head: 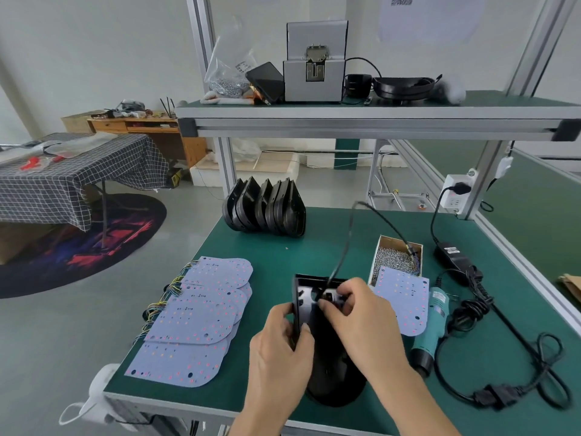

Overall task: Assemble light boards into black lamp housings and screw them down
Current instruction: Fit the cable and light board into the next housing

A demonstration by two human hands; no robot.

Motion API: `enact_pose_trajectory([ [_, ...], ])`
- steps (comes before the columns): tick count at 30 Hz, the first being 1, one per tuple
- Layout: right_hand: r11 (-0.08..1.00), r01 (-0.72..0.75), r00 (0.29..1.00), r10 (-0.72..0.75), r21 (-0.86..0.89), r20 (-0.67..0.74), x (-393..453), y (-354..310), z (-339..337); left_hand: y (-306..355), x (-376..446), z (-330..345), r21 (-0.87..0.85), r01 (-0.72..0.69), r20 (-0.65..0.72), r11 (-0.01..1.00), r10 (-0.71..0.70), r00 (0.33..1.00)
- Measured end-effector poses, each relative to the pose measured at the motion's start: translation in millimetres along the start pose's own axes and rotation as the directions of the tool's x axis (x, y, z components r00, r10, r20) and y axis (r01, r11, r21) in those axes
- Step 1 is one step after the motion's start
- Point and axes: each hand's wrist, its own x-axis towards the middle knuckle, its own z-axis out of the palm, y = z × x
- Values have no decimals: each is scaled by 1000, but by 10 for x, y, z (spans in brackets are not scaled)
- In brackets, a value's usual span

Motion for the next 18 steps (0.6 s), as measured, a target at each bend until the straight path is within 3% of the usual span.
enact_pose_trajectory([
  [3,999,14,981,-22,-42,-195,-165,40,-89,-12,30,-45,-100,59,-43,993,-64,997],
  [4,999,-1,980,-8,-43,-197,-219,93,-105,-7,38,-66,-117,50,-55,992,-57,997],
  [7,977,-149,983,130,156,126,-341,185,-132,69,12,-112,-220,22,-56,975,-35,998],
  [9,849,-319,927,186,421,326,-410,205,-99,90,-12,-142,-236,-3,-47,972,-9,999],
  [12,607,-483,869,241,631,433,-458,209,-116,67,80,-192,-165,-14,-69,986,3,998],
  [15,269,-618,786,225,738,576,-436,174,-181,44,191,-210,-79,-5,127,997,15,992],
  [18,122,-636,769,188,762,611,-400,146,-199,66,134,-160,-130,16,263,991,19,965],
])
